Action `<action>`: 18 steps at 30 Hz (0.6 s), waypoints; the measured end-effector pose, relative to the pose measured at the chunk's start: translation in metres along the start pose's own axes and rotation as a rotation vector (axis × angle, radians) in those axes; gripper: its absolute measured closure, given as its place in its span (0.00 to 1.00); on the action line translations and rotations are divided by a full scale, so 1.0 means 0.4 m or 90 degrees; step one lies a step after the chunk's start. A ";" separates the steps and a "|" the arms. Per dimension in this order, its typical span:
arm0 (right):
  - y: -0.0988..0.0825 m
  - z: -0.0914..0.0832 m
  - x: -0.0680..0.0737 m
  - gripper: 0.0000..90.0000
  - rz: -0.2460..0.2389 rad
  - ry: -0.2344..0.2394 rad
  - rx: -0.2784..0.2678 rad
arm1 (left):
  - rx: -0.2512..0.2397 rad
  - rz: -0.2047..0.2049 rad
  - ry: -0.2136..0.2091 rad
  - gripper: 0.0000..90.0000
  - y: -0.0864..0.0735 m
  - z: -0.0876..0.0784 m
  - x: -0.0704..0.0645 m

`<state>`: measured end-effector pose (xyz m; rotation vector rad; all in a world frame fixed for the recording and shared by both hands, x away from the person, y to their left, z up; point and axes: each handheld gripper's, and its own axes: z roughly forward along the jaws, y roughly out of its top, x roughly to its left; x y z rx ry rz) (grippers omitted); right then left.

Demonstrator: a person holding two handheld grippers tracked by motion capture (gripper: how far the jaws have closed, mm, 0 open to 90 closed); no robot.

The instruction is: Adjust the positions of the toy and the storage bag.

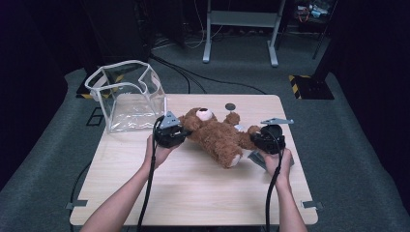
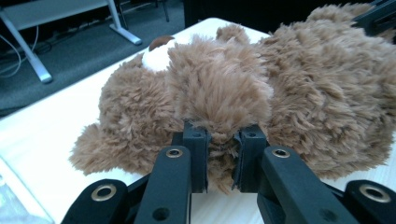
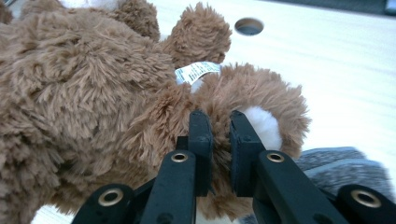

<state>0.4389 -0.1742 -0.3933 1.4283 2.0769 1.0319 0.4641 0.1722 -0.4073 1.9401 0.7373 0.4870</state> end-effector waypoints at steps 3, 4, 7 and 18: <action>0.005 -0.016 0.001 0.91 -0.003 -0.011 -0.009 | -0.001 0.008 -0.002 0.87 0.021 0.010 0.004; 0.007 -0.027 0.002 0.91 -0.003 -0.016 -0.015 | -0.004 0.008 -0.003 0.87 0.027 0.014 0.005; 0.011 -0.050 0.007 0.91 -0.006 -0.034 -0.024 | -0.003 0.013 -0.004 0.87 0.042 0.025 0.008; -0.004 -0.092 0.037 0.92 -0.025 -0.073 -0.030 | 0.017 0.018 -0.008 0.87 0.059 0.066 0.023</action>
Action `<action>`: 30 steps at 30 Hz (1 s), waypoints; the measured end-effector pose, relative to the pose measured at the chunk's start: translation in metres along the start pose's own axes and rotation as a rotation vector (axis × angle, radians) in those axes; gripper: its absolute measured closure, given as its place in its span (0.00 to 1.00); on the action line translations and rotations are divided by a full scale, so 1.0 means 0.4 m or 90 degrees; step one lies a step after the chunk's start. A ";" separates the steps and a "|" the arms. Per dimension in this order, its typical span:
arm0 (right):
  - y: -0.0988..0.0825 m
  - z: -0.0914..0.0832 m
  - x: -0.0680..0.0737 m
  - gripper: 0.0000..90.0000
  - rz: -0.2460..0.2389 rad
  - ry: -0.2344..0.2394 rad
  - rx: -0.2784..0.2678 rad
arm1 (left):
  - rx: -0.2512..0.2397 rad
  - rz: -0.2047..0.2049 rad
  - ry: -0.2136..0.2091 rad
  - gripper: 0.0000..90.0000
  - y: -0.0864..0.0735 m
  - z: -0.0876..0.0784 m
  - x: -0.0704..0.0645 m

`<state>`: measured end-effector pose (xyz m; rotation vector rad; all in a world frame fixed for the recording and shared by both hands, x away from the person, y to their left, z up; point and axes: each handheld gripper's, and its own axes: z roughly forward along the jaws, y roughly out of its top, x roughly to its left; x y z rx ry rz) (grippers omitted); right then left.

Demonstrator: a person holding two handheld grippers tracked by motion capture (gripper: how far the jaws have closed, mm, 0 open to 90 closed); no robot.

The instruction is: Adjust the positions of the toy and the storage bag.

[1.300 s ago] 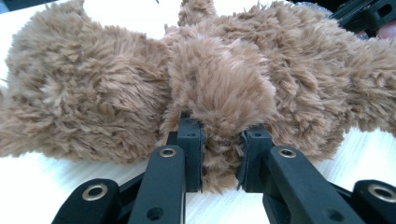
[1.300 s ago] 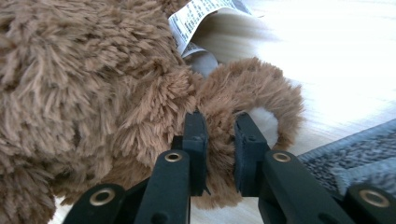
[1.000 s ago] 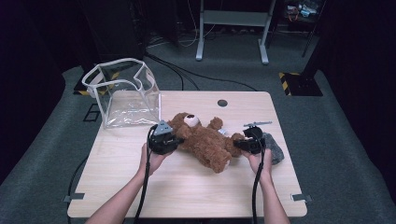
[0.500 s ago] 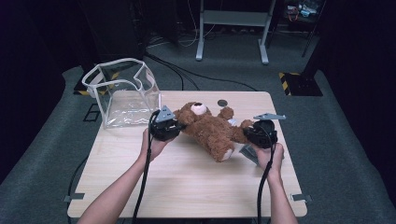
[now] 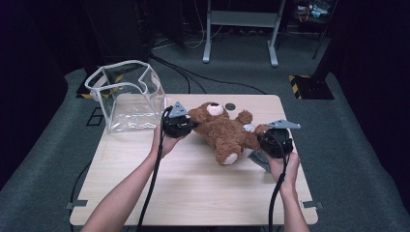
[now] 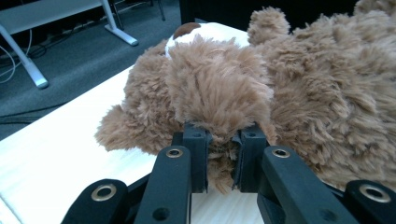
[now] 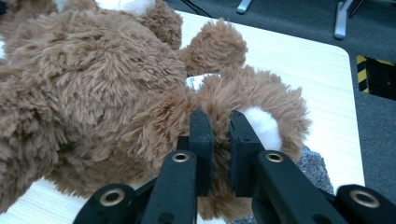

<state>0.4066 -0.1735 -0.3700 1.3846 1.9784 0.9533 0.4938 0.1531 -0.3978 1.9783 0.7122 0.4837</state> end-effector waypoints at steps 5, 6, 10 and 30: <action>-0.019 -0.008 0.030 0.92 -0.007 -0.007 -0.003 | 0.022 -0.005 -0.002 0.87 -0.010 0.019 0.012; -0.022 -0.009 0.035 0.92 -0.011 -0.009 0.001 | 0.024 -0.005 -0.005 0.87 -0.012 0.023 0.013; -0.047 -0.011 0.063 0.92 -0.015 -0.014 0.001 | 0.039 -0.009 -0.003 0.87 -0.019 0.037 0.019; -0.173 0.066 0.142 0.87 0.013 0.102 0.061 | 0.084 -0.154 0.004 0.69 -0.135 0.072 0.068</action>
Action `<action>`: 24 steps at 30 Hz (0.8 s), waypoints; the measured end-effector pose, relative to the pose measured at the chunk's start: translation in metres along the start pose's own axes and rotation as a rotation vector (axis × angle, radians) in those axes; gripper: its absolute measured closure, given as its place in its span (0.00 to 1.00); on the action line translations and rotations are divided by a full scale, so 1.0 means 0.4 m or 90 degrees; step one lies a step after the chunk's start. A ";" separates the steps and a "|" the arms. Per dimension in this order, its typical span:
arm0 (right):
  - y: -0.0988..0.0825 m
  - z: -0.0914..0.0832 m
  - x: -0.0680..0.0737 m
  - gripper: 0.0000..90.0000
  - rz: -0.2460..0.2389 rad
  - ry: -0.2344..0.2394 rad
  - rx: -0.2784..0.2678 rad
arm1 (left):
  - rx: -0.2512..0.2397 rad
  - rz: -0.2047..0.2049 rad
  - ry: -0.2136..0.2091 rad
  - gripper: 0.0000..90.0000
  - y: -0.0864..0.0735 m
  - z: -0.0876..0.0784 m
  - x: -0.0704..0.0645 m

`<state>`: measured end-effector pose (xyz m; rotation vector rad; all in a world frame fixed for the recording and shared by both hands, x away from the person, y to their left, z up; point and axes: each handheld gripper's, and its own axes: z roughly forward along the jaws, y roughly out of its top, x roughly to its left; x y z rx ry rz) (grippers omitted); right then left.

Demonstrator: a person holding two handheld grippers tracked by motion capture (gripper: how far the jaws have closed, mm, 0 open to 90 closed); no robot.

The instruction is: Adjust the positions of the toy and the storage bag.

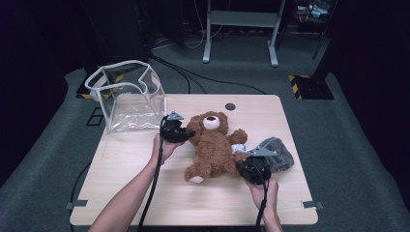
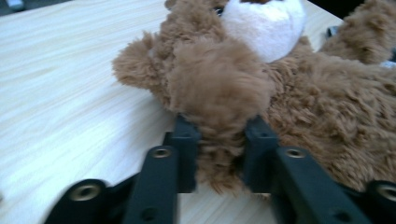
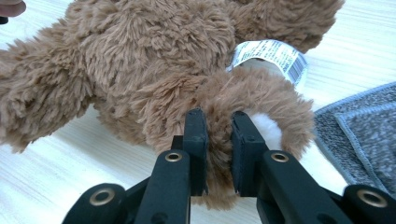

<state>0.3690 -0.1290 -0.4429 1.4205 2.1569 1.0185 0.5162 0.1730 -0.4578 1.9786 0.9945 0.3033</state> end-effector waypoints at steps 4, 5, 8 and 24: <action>0.004 -0.001 0.007 0.87 -0.013 -0.003 -0.002 | -0.004 -0.020 0.024 0.43 0.004 -0.026 0.006; 0.004 -0.001 0.007 0.87 -0.013 -0.003 -0.002 | -0.004 -0.020 0.024 0.39 0.004 -0.026 0.006; 0.004 0.001 0.007 0.87 -0.007 -0.004 -0.002 | 0.003 -0.023 0.023 0.32 0.014 -0.046 0.002; -0.004 0.014 0.031 0.86 -0.019 -0.002 0.007 | 0.038 -0.054 0.024 0.07 0.112 -0.001 -0.139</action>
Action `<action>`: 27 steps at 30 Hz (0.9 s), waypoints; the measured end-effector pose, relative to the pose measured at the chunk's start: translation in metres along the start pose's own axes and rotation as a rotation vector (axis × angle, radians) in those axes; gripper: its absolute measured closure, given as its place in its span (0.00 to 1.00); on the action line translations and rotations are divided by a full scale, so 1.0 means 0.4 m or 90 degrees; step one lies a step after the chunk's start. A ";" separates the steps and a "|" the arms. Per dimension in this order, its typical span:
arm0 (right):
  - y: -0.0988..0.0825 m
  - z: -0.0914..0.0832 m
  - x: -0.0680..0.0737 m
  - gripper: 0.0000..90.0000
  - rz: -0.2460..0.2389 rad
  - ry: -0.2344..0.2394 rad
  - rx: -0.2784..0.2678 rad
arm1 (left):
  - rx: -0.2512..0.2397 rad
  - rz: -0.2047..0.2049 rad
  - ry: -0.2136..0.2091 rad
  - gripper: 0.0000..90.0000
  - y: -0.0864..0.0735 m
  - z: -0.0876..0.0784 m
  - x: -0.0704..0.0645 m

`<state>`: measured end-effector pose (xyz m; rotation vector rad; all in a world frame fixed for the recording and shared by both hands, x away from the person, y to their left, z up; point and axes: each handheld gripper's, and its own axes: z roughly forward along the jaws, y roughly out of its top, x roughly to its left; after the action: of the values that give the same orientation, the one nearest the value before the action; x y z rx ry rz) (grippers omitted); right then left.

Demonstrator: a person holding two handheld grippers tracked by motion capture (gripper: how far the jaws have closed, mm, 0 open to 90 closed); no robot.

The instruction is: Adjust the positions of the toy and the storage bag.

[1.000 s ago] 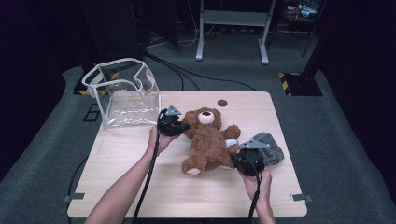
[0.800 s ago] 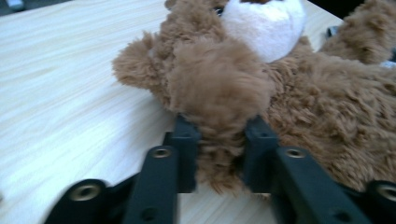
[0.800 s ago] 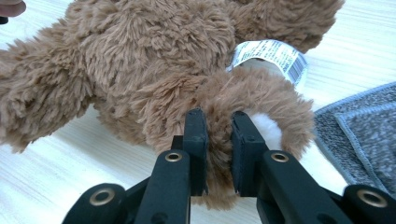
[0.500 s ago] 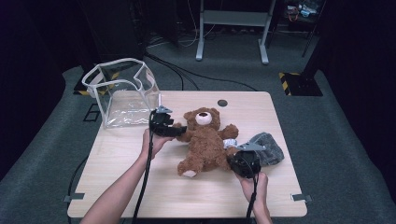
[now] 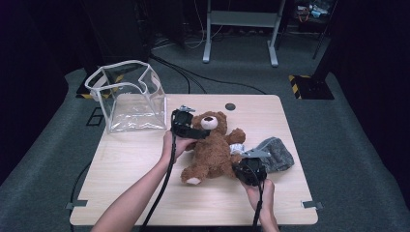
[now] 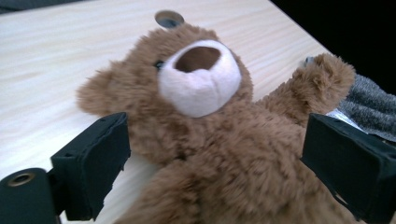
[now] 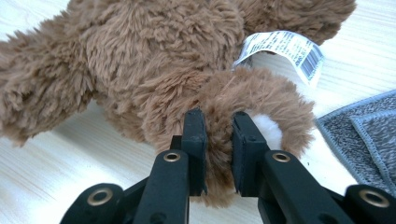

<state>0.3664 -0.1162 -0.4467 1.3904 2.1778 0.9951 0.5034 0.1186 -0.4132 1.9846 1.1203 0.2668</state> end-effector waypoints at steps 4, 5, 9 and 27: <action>-0.007 0.004 0.013 0.86 -0.008 -0.009 0.002 | 0.025 -0.034 0.005 0.04 -0.001 0.050 -0.012; -0.007 0.004 0.013 0.86 -0.008 -0.009 0.002 | 0.028 -0.048 0.005 0.04 -0.002 0.061 -0.014; -0.014 0.007 0.020 0.86 -0.015 -0.004 0.004 | 0.037 -0.069 0.024 0.04 -0.006 0.099 -0.020; -0.040 0.017 0.018 0.56 -0.002 -0.006 -0.008 | 0.088 -0.068 0.077 0.00 -0.022 0.185 -0.029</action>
<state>0.3576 -0.1114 -0.4625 1.3830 2.1618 0.9973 0.5305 0.0707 -0.4647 2.0432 1.3490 0.2631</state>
